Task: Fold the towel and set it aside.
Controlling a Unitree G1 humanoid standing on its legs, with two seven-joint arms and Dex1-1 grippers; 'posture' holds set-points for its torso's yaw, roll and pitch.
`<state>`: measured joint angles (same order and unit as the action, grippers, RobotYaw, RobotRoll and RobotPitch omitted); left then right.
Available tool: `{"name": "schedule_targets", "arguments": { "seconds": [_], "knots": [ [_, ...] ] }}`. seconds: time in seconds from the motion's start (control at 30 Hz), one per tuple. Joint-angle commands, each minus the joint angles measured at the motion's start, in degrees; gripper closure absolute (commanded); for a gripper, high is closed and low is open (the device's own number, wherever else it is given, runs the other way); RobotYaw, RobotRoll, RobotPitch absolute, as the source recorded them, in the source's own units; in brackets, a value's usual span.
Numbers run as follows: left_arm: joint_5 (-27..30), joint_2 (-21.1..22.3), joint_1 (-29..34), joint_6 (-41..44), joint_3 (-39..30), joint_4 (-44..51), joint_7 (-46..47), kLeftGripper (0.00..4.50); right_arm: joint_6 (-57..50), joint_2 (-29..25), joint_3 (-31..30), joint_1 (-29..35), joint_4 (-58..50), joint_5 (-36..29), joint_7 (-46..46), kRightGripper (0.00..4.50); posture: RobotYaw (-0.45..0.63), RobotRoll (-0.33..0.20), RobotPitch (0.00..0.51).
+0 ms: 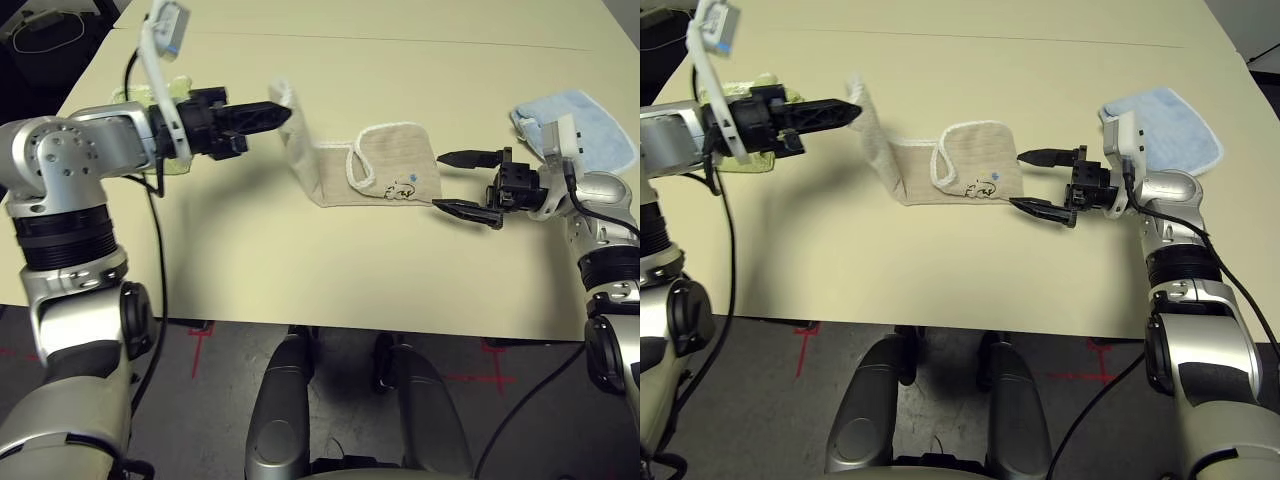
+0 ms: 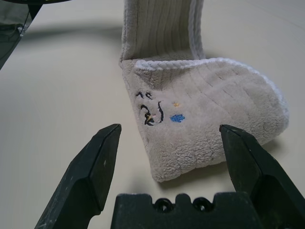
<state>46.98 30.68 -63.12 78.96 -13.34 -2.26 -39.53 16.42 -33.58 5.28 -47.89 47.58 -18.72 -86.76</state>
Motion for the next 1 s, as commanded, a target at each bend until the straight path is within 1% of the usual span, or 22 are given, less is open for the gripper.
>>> {"name": "schedule_targets", "arguments": {
  "seconds": [0.03,0.13,0.2,0.33,0.43,0.53,0.8,1.0],
  "knots": [
    [1.4,-2.5,-1.9,0.8,1.3,1.4,0.9,4.49,0.4,-1.1,0.4,0.7,0.8,0.6,0.0,0.00,0.09,0.000,0.230],
    [0.8,-4.8,-2.6,-0.7,2.1,0.3,1.6,4.49,0.5,-1.1,0.5,0.9,0.7,0.5,0.2,0.00,0.09,0.000,0.228],
    [-0.6,-6.4,-2.5,-2.8,3.2,-0.9,2.3,4.49,0.6,-1.1,0.5,1.0,0.6,0.5,0.4,0.00,0.09,0.000,0.227],
    [-2.8,-8.0,-1.7,-6.1,5.3,-2.6,3.2,4.49,0.6,-1.0,0.5,1.1,0.5,0.4,0.7,0.00,0.09,0.000,0.229],
    [-5.7,-9.8,-0.7,-10.3,7.8,-4.7,3.8,4.49,0.7,-1.1,0.6,1.3,0.5,0.4,0.8,0.00,0.08,0.000,0.232],
    [-7.5,-12.4,0.0,-13.0,10.6,-6.3,3.5,4.49,0.7,-1.3,0.7,1.2,0.9,0.5,1.2,0.00,0.08,0.000,0.232],
    [-11.6,-14.3,2.2,-17.0,17.1,-8.0,0.9,4.49,-0.6,-2.0,2.2,-0.2,3.1,-0.4,1.9,0.00,0.09,0.000,0.237],
    [-13.4,-16.1,2.8,-18.5,19.5,-8.7,0.3,4.49,-0.5,-2.3,2.5,0.4,2.9,-0.1,2.0,0.00,0.08,0.000,0.241]
  ]
}}
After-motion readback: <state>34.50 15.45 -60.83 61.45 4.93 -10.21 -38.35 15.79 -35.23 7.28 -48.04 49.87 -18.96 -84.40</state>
